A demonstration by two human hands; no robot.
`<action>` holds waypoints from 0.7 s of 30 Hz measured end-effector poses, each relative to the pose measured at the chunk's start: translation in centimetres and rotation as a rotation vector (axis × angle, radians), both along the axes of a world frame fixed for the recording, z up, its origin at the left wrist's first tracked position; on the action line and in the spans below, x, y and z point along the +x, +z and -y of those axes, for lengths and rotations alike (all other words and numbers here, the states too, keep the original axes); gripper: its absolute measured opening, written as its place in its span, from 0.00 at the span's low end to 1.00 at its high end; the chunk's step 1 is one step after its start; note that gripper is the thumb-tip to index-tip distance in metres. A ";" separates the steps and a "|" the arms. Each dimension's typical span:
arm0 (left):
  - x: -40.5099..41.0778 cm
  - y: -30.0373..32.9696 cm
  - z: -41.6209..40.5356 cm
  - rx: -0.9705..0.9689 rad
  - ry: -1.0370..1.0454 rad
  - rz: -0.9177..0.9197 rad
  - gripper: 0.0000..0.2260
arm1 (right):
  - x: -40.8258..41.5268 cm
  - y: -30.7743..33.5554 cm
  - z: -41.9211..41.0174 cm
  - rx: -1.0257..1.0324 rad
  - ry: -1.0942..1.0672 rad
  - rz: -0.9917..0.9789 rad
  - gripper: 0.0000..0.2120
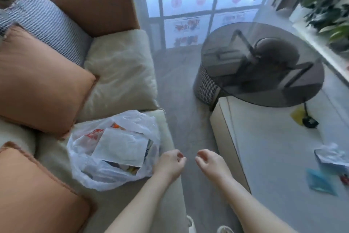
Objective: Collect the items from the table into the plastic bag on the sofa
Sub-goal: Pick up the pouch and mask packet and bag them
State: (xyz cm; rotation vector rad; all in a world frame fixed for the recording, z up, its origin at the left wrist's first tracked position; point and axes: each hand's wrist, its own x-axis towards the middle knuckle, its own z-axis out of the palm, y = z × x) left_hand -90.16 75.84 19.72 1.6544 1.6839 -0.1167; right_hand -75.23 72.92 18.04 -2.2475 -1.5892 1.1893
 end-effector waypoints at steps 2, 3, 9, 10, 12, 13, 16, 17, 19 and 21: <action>3.3 -0.7 1.0 -0.014 -0.084 -0.021 0.13 | 3.8 -0.2 2.6 -0.022 -0.097 0.015 0.15; 5.0 -1.0 1.6 -0.025 -0.130 -0.034 0.13 | 5.7 -0.2 4.1 -0.036 -0.152 0.024 0.14; 15.1 -2.9 7.2 -0.087 -0.346 -0.054 0.13 | 17.8 -0.4 14.4 -0.110 -0.504 0.109 0.14; 16.8 -3.1 8.3 -0.095 -0.366 -0.053 0.13 | 19.6 -0.5 16.2 -0.119 -0.560 0.115 0.15; 20.0 -3.7 10.9 -0.118 -0.402 -0.047 0.13 | 22.9 -0.9 19.6 -0.129 -0.651 0.114 0.16; 21.6 -3.8 12.2 -0.132 -0.413 -0.044 0.13 | 24.3 -1.2 21.3 -0.133 -0.683 0.104 0.16; 26.2 -4.2 16.0 -0.175 -0.429 -0.030 0.13 | 27.7 -1.9 26.1 -0.143 -0.749 0.062 0.17; 27.7 -4.4 17.2 -0.184 -0.441 -0.031 0.13 | 28.8 -2.1 27.6 -0.147 -0.765 0.046 0.17; 30.7 -4.6 19.4 -0.201 -0.476 -0.043 0.13 | 30.8 -2.6 30.5 -0.168 -0.792 0.019 0.16; 33.8 -5.0 21.5 -0.214 -0.500 -0.048 0.13 | 32.9 -3.3 33.4 -0.199 -0.819 -0.002 0.16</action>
